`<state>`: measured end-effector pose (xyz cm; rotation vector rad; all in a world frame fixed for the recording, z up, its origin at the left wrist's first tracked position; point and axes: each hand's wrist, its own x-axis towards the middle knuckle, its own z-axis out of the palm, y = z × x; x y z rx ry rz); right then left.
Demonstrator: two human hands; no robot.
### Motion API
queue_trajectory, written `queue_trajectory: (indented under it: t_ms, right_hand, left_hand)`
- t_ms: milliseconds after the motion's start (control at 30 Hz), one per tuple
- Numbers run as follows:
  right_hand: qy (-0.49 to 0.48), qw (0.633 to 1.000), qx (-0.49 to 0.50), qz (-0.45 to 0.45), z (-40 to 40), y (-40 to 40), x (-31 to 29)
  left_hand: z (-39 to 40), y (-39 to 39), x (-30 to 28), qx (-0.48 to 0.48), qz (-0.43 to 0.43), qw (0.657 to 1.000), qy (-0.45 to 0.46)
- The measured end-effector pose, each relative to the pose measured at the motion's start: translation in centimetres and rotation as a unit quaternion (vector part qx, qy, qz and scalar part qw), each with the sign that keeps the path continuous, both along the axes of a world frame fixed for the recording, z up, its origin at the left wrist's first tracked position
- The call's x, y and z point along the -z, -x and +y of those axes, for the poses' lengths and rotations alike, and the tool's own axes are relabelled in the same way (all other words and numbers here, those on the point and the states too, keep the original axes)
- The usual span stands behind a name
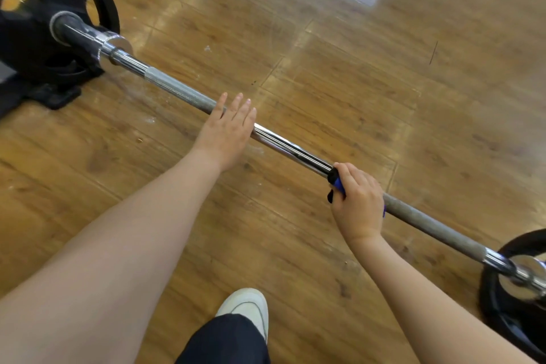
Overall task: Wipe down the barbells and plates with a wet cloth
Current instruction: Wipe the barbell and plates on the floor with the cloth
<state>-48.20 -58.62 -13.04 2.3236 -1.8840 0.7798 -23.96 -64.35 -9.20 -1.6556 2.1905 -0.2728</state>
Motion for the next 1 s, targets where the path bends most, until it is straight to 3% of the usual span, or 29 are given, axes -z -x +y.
queue_trajectory:
  t_ms: [267, 867, 1000]
  right_hand:
    - [0.027, 0.997, 0.077, -0.018, 0.2, -2.1, 1.4]
    - [-0.001, 0.998, -0.009, 0.056, -5.7, -15.4, 0.6]
    - [-0.012, 0.995, -0.018, 0.097, -6.5, -17.7, 0.5]
  left_hand:
    - [0.0, -1.7, 0.5, -0.008, 0.004, 1.0, 0.02]
    - [0.2, -4.2, 2.1, -0.066, 0.1, 0.992, 0.031]
    - [0.6, -3.9, 1.7, -0.123, 0.129, 0.984, 0.02]
